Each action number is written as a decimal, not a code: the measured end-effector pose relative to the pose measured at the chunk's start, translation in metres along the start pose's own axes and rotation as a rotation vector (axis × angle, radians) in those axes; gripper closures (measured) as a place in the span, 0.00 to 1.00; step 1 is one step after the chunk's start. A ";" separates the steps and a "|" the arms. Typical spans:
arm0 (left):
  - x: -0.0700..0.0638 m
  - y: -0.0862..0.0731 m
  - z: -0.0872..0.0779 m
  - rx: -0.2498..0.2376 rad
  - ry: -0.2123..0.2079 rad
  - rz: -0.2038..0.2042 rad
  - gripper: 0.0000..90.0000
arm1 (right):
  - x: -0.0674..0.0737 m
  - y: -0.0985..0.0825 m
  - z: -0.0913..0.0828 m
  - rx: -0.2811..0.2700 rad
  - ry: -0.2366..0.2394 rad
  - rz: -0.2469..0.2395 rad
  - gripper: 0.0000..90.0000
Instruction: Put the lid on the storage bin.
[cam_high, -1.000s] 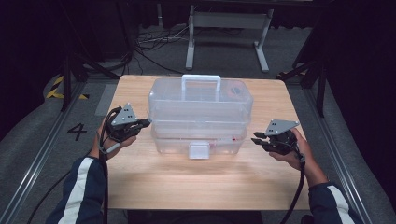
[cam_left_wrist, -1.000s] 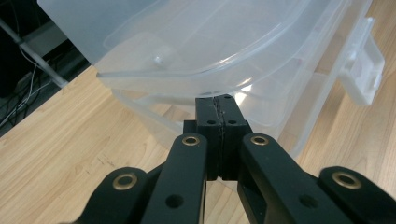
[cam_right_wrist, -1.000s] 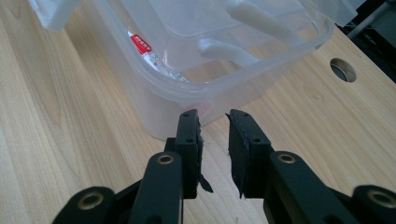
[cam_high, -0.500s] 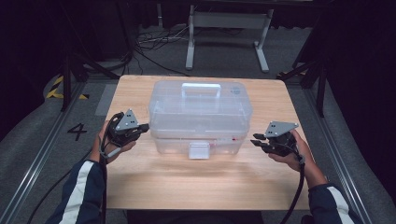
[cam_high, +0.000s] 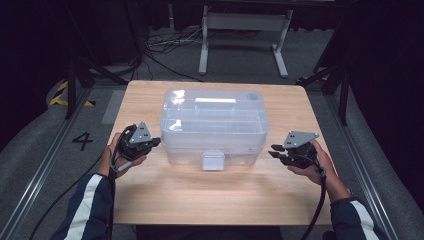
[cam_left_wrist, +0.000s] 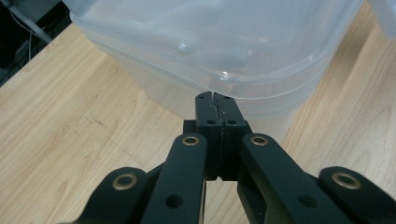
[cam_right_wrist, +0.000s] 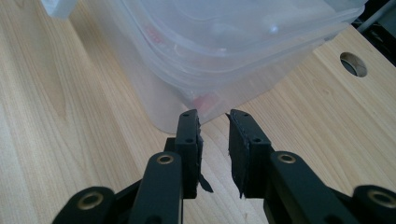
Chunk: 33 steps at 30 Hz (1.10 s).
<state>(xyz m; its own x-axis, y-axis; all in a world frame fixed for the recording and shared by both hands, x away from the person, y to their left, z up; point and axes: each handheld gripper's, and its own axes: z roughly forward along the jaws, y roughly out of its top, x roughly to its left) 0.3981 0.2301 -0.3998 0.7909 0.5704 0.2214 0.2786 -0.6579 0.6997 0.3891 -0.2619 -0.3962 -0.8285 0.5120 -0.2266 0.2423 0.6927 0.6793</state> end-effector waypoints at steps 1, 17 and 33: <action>0.000 0.000 0.000 0.000 0.000 0.000 1.00 | 0.000 0.000 0.000 0.000 0.000 0.000 0.83; -0.008 -0.012 -0.001 0.037 -0.002 0.020 0.98 | 0.004 -0.003 -0.003 0.025 -0.015 -0.028 0.82; -0.017 -0.042 -0.005 0.106 -0.003 0.021 0.87 | 0.004 -0.021 -0.010 0.058 -0.054 -0.024 0.79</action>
<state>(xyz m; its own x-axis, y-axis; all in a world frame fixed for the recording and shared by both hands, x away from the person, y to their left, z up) 0.3702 0.2505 -0.4293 0.7988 0.5545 0.2335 0.3174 -0.7181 0.6194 0.3761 -0.2795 -0.4041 -0.8064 0.5203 -0.2811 0.2524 0.7327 0.6321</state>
